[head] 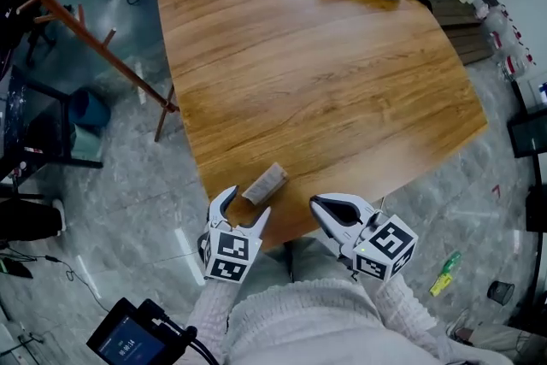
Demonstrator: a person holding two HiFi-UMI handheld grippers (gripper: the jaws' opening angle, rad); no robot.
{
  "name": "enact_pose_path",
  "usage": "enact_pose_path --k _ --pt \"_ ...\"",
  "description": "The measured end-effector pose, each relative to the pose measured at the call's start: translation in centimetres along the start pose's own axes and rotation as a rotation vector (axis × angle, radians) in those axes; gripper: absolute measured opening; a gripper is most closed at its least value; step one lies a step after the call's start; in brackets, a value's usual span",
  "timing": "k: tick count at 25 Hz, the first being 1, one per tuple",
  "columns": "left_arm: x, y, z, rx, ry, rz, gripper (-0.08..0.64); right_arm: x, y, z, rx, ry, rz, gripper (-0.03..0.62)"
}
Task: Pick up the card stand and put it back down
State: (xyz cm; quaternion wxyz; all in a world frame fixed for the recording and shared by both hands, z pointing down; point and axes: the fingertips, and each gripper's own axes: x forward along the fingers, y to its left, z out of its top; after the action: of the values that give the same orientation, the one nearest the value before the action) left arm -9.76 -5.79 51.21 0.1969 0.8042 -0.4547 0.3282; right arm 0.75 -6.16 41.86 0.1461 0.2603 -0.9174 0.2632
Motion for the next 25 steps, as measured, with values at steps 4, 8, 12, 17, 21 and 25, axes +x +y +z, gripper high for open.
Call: enact_pose_path --k 4,8,12,17,21,25 --pt "-2.1 1.0 2.4 -0.036 -0.075 0.035 0.248 0.5 0.6 2.2 -0.065 -0.036 0.028 0.0" --pt "-5.1 1.6 5.2 -0.034 -0.164 0.07 0.201 1.1 2.5 3.9 -0.106 -0.066 0.066 0.0" --pt "-7.8 1.8 7.5 -0.04 -0.267 0.113 0.152 1.5 4.3 5.0 -0.15 -0.089 0.1 0.0" --pt "-9.6 2.1 9.2 -0.044 -0.373 0.16 0.056 2.2 5.5 5.8 -0.195 -0.091 0.108 0.0" --pt "-10.1 1.5 9.6 -0.023 -0.414 0.141 0.016 2.4 5.7 5.9 -0.223 -0.094 0.08 0.0" --pt "-10.3 0.9 9.9 -0.054 -0.431 0.095 0.008 2.5 6.1 6.2 -0.237 -0.099 0.078 0.0"
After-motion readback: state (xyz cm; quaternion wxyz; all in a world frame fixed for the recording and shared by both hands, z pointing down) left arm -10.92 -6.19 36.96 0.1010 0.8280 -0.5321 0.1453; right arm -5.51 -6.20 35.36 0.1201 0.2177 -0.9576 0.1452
